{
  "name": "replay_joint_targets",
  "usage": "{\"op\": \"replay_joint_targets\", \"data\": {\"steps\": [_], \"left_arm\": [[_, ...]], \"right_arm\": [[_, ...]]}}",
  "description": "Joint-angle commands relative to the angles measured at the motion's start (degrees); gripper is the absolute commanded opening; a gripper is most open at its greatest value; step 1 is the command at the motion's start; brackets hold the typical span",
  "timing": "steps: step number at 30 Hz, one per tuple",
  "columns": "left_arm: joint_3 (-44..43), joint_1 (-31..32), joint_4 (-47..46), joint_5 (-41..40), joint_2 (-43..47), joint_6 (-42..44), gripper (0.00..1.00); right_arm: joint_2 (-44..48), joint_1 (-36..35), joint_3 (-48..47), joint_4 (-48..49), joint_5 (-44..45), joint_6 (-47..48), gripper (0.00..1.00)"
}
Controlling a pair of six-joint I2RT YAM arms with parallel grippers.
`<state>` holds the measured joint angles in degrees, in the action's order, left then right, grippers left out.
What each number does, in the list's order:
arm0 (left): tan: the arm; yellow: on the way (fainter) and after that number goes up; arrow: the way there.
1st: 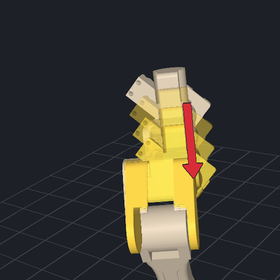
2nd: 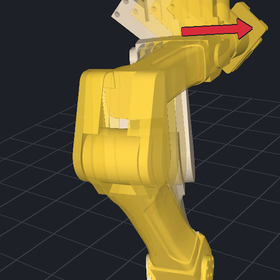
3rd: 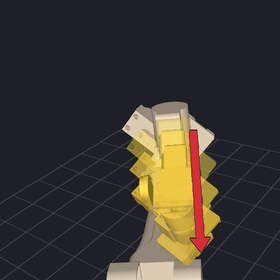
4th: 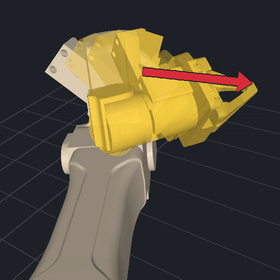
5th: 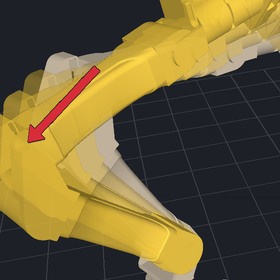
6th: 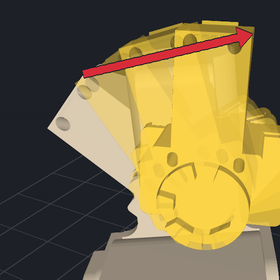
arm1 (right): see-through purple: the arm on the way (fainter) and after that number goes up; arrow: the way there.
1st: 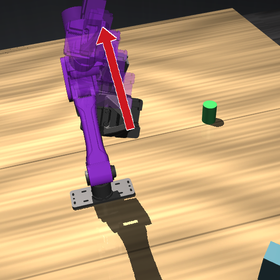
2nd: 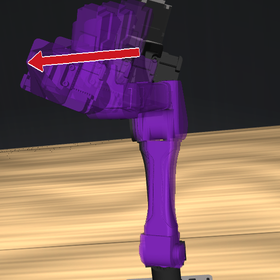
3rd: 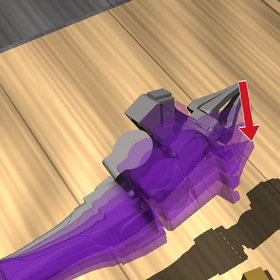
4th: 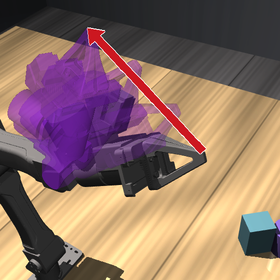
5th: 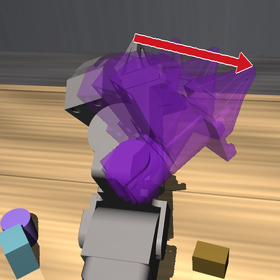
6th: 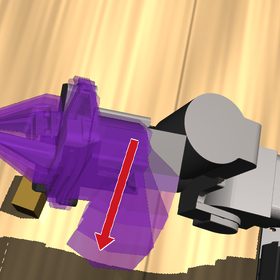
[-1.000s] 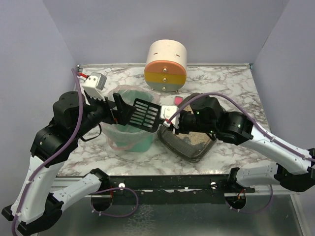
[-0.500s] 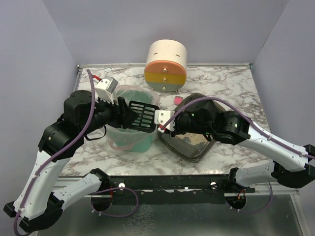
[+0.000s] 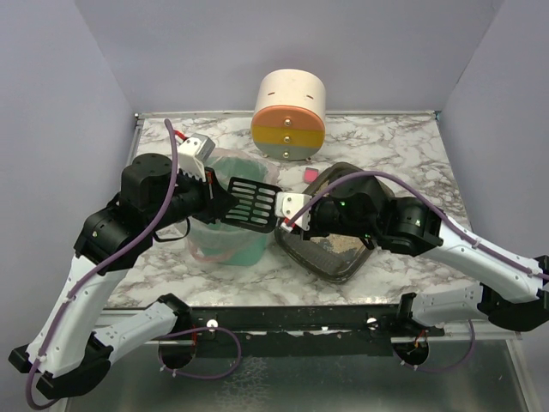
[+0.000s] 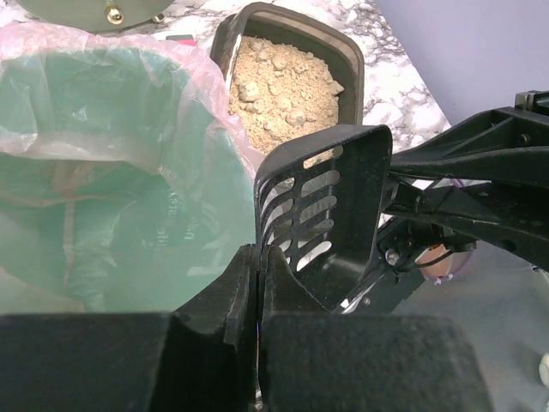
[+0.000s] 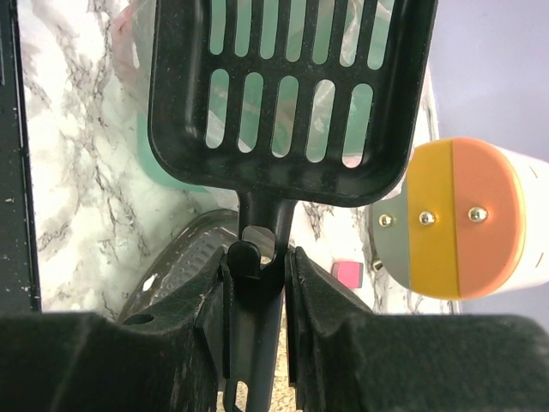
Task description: Clean the litter box
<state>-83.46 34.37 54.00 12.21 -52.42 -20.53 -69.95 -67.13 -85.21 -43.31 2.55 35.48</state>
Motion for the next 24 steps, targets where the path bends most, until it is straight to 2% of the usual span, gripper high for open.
{"op": "replay_joint_targets", "data": {"steps": [1, 3, 9, 12, 13, 22, 24], "left_arm": [[1.21, 0.08, 0.42, 0.27, 0.37, 0.17, 0.0], [1.36, 0.08, 0.32, -0.94, 0.53, -0.06, 0.0], [1.18, 0.08, -0.26, -5.53, 1.23, 0.01, 0.0], [1.96, 0.08, -1.78, -7.33, 1.97, 0.01, 0.0], [2.36, 0.08, -2.44, -7.81, 2.33, -0.07, 0.0], [3.48, 0.08, -5.98, -11.03, 3.16, 0.45, 0.0], [3.99, 0.08, -6.53, -12.5, 3.5, 1.08, 0.0]], "right_arm": [[0.52, -0.43, -0.39, 1.22, 0.57, -3.22, 0.02], [1.17, -0.4, 0.05, 2.29, 0.7, -4.12, 0.1], [6.25, -0.37, 5.73, 8.45, 3.14, -7.27, 0.43], [8.76, -0.39, 9.33, 11.51, 9.91, -10.57, 0.68], [9.25, -0.45, 10.17, 12.24, 12.16, -11.68, 0.74], [11.14, -0.16, 11.7, 16.33, 24.37, -25.79, 0.94], [10.56, 1.59, 11.22, 16.97, 24.1, -28.89, 0.97]]}}
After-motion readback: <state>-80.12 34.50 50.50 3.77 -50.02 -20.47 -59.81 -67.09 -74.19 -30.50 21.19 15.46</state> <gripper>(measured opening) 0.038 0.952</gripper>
